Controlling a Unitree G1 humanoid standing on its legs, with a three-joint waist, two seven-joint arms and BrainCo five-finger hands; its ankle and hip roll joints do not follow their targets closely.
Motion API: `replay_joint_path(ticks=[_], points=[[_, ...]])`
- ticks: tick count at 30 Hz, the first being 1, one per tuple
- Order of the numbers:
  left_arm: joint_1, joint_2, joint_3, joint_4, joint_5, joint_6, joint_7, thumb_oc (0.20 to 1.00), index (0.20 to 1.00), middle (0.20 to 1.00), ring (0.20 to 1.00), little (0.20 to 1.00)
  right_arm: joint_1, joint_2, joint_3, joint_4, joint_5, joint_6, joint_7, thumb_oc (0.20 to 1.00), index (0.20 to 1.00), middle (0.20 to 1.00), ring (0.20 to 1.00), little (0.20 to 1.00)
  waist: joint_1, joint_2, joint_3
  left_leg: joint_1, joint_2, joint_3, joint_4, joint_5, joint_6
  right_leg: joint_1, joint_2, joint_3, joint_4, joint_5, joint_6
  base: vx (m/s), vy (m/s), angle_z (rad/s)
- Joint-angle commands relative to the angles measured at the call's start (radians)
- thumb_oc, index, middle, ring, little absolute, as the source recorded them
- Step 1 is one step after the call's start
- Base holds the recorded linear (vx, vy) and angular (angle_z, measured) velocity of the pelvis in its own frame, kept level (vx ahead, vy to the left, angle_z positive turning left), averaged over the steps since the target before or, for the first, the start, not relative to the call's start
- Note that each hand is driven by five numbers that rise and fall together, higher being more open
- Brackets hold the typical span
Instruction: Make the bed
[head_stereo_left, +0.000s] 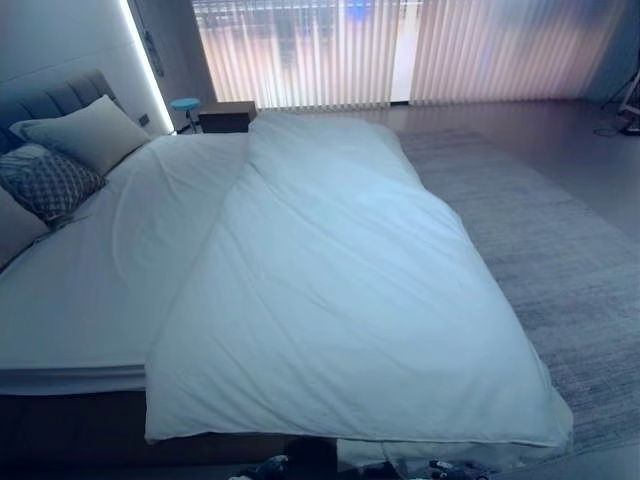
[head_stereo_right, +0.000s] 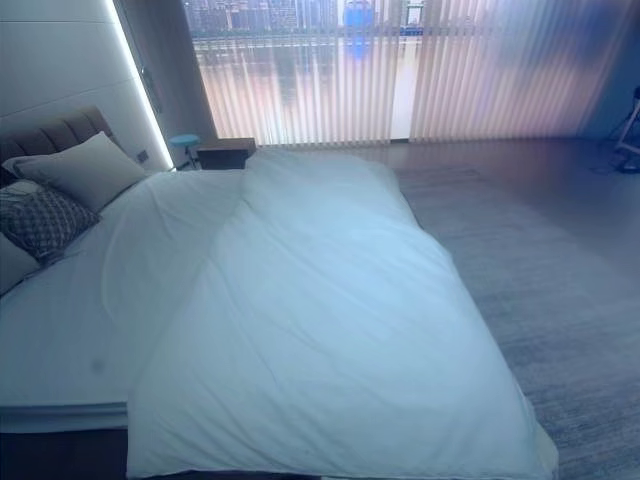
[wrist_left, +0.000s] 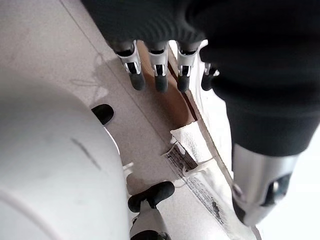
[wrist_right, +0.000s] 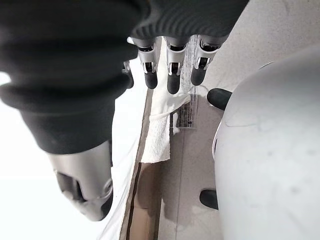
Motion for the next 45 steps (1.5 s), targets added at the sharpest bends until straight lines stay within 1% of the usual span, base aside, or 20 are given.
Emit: replay_joint_path(ticks=[1,7,11,14,16,19,21,22,23,26,29,30,32,35,36,37,39,41,42,45], points=[[-0.068,-0.025,0.039,0.079,-0.026,-0.030,-0.001,1.000,1.000,1.000,1.000,1.000,-0.059,0.039,0.011,0.068,0.003,-0.026,0.008,1.000,1.000,1.000,1.000,1.000,0.002,-0.062,0.002,-0.039,-0.069,-0.043,-0.019,-0.009,0.065,0.016,-0.004,-0.006,0.009,-0.046,0.031,0.00,0.000,0.00],[-0.077,-0.026,0.053,0.073,-0.065,-0.031,0.012,1.000,1.000,1.000,1.000,1.000,-0.066,0.036,0.007,0.043,0.049,-0.035,0.006,1.000,1.000,1.000,1.000,1.000,-0.005,-0.062,0.027,-0.051,-0.069,-0.029,-0.019,-0.005,0.064,-0.007,0.000,0.008,0.009,-0.041,0.032,-0.01,0.001,-0.01],[-0.110,-0.023,0.083,0.047,-0.174,-0.042,0.046,1.000,1.000,1.000,1.000,1.000,-0.083,0.029,0.008,-0.010,0.116,-0.054,-0.006,1.000,1.000,1.000,1.000,1.000,-0.019,-0.070,0.084,-0.095,-0.062,-0.016,-0.019,0.015,0.060,-0.071,0.012,0.026,0.033,-0.032,0.027,-0.13,-0.017,-0.05],[-0.157,-0.020,0.090,0.004,-0.298,-0.063,0.059,1.000,1.000,1.000,1.000,1.000,-0.116,0.017,0.025,-0.060,0.156,-0.072,-0.022,1.000,1.000,1.000,1.000,1.000,-0.030,-0.079,0.148,-0.158,-0.051,-0.010,-0.019,0.042,0.055,-0.170,0.021,0.043,0.085,-0.026,0.022,-0.23,-0.032,-0.12],[-0.173,-0.018,0.092,-0.011,-0.326,-0.071,0.072,1.000,1.000,1.000,1.000,1.000,-0.124,0.018,0.031,-0.078,0.170,-0.076,-0.030,1.000,1.000,1.000,1.000,1.000,-0.032,-0.082,0.162,-0.177,-0.047,-0.006,-0.019,0.048,0.054,-0.195,0.022,0.044,0.095,-0.024,0.022,-0.14,-0.033,-0.23],[-0.253,-0.031,0.110,-0.064,-0.516,-0.083,0.088,1.000,1.000,1.000,1.000,1.000,-0.162,0.001,0.048,-0.155,0.234,-0.092,-0.053,1.000,1.000,1.000,1.000,1.000,-0.041,-0.089,0.254,-0.244,-0.047,-0.002,-0.015,0.083,0.054,-0.288,0.023,0.048,0.155,-0.026,0.017,-0.20,-0.033,-0.10],[-0.295,-0.039,0.125,-0.072,-0.593,-0.083,0.093,1.000,1.000,1.000,1.000,1.000,-0.188,-0.007,0.057,-0.188,0.245,-0.094,-0.065,1.000,1.000,1.000,1.000,1.000,-0.049,-0.092,0.296,-0.316,-0.051,0.001,0.056,0.076,0.053,-0.352,0.012,0.048,0.210,-0.033,0.012,-0.24,-0.008,-0.05],[-0.341,-0.044,0.159,-0.089,-0.688,-0.092,0.108,1.000,1.000,1.000,1.000,1.000,-0.212,-0.014,0.058,-0.226,0.268,-0.098,-0.081,1.000,1.000,1.000,1.000,1.000,-0.056,-0.097,0.327,-0.391,-0.053,0.002,0.109,0.075,0.053,-0.430,0.002,0.052,0.265,-0.040,0.011,-0.18,-0.006,-0.03],[-0.342,-0.044,0.159,-0.089,-0.688,-0.092,0.108,1.000,1.000,1.000,1.000,1.000,-0.212,-0.014,0.058,-0.226,0.268,-0.098,-0.081,1.000,1.000,1.000,1.000,1.000,-0.057,-0.097,0.323,-0.397,-0.054,0.002,0.112,0.074,0.053,-0.435,0.002,0.052,0.268,-0.040,0.011,-0.15,-0.005,-0.02],[-0.391,-0.051,0.214,-0.106,-0.816,-0.091,0.123,1.000,1.000,1.000,1.000,1.000,-0.220,-0.022,0.055,-0.286,0.304,-0.097,-0.082,1.000,1.000,1.000,1.000,1.000,-0.077,-0.105,0.337,-0.506,-0.059,0.000,0.192,0.069,0.047,-0.518,-0.011,0.050,0.317,-0.050,0.009,-0.09,-0.022,-0.04],[-0.436,-0.059,0.271,-0.115,-0.918,-0.112,0.172,1.000,1.000,1.000,1.000,1.000,-0.236,-0.025,0.064,-0.304,0.319,-0.096,-0.094,1.000,1.000,1.000,1.000,1.000,-0.085,-0.113,0.351,-0.587,-0.056,-0.008,0.263,0.056,0.044,-0.586,-0.021,0.049,0.373,-0.060,0.007,-0.08,-0.024,0.12],[-0.452,-0.060,0.301,-0.131,-0.962,-0.124,0.192,1.000,1.000,1.000,1.000,1.000,-0.240,-0.030,0.070,-0.331,0.332,-0.097,-0.099,1.000,1.000,1.000,1.000,1.000,-0.088,-0.117,0.354,-0.631,-0.057,-0.013,0.309,0.038,0.044,-0.622,-0.027,0.053,0.412,-0.071,0.004,-0.06,-0.001,0.09],[-0.457,-0.062,0.314,-0.144,-0.979,-0.130,0.198,1.000,1.000,1.000,1.000,1.000,-0.242,-0.032,0.071,-0.334,0.334,-0.097,-0.099,1.000,1.000,1.000,1.000,1.000,-0.090,-0.118,0.352,-0.659,-0.056,-0.013,0.335,0.028,0.044,-0.647,-0.031,0.055,0.435,-0.076,0.004,-0.03,0.004,0.03],[-0.462,-0.067,0.364,-0.182,-1.050,-0.167,0.229,1.000,1.000,1.000,1.000,1.000,-0.234,-0.033,0.073,-0.377,0.348,-0.102,-0.101,1.000,1.000,1.000,1.000,1.000,-0.087,-0.122,0.349,-0.702,-0.055,-0.012,0.387,0.003,0.046,-0.686,-0.042,0.051,0.479,-0.091,0.005,-0.02,0.011,-0.02],[-0.462,-0.067,0.364,-0.183,-1.050,-0.168,0.230,1.000,1.000,1.000,1.000,1.000,-0.234,-0.033,0.074,-0.378,0.348,-0.102,-0.102,1.000,1.000,1.000,1.000,1.000,-0.088,-0.122,0.348,-0.705,-0.056,-0.012,0.391,0.001,0.046,-0.688,-0.043,0.051,0.482,-0.092,0.005,0.00,0.000,0.00],[-0.464,-0.070,0.394,-0.205,-1.091,-0.190,0.238,1.000,1.000,1.000,1.000,1.000,-0.228,-0.036,0.078,-0.400,0.356,-0.108,-0.102,1.000,1.000,1.000,1.000,1.000,-0.084,-0.125,0.351,-0.720,-0.057,-0.017,0.408,-0.007,0.046,-0.703,-0.046,0.052,0.504,-0.100,0.004,0.00,0.000,0.00],[-0.474,-0.074,0.431,-0.217,-1.145,-0.216,0.265,1.000,1.000,1.000,1.000,1.000,-0.223,-0.033,0.090,-0.421,0.365,-0.114,-0.110,1.000,1.000,1.000,1.000,1.000,-0.085,-0.129,0.352,-0.739,-0.057,-0.019,0.415,-0.010,0.045,-0.714,-0.047,0.047,0.507,-0.104,0.004,0.00,0.000,0.00],[-0.475,-0.074,0.432,-0.216,-1.146,-0.216,0.264,1.000,1.000,1.000,1.000,1.000,-0.223,-0.033,0.091,-0.421,0.365,-0.113,-0.111,1.000,1.000,1.000,1.000,1.000,-0.086,-0.128,0.352,-0.739,-0.057,-0.019,0.414,-0.010,0.045,-0.714,-0.047,0.046,0.507,-0.104,0.004,0.00,0.005,0.08],[-0.483,-0.080,0.456,-0.230,-1.177,-0.235,0.275,1.000,1.000,1.000,1.000,1.000,-0.228,-0.033,0.101,-0.435,0.366,-0.117,-0.119,1.000,1.000,1.000,1.000,1.000,-0.083,-0.131,0.360,-0.743,-0.057,-0.020,0.415,-0.009,0.045,-0.718,-0.044,0.046,0.503,-0.101,0.004,0.00,0.015,0.09],[-0.494,-0.086,0.483,-0.254,-1.227,-0.253,0.279,1.000,1.000,1.000,1.000,1.000,-0.227,-0.040,0.107,-0.473,0.367,-0.122,-0.128,1.000,1.000,1.000,1.000,1.000,-0.083,-0.136,0.371,-0.753,-0.056,-0.023,0.421,-0.010,0.045,-0.726,-0.041,0.048,0.505,-0.105,0.003,0.00,0.007,0.02]])
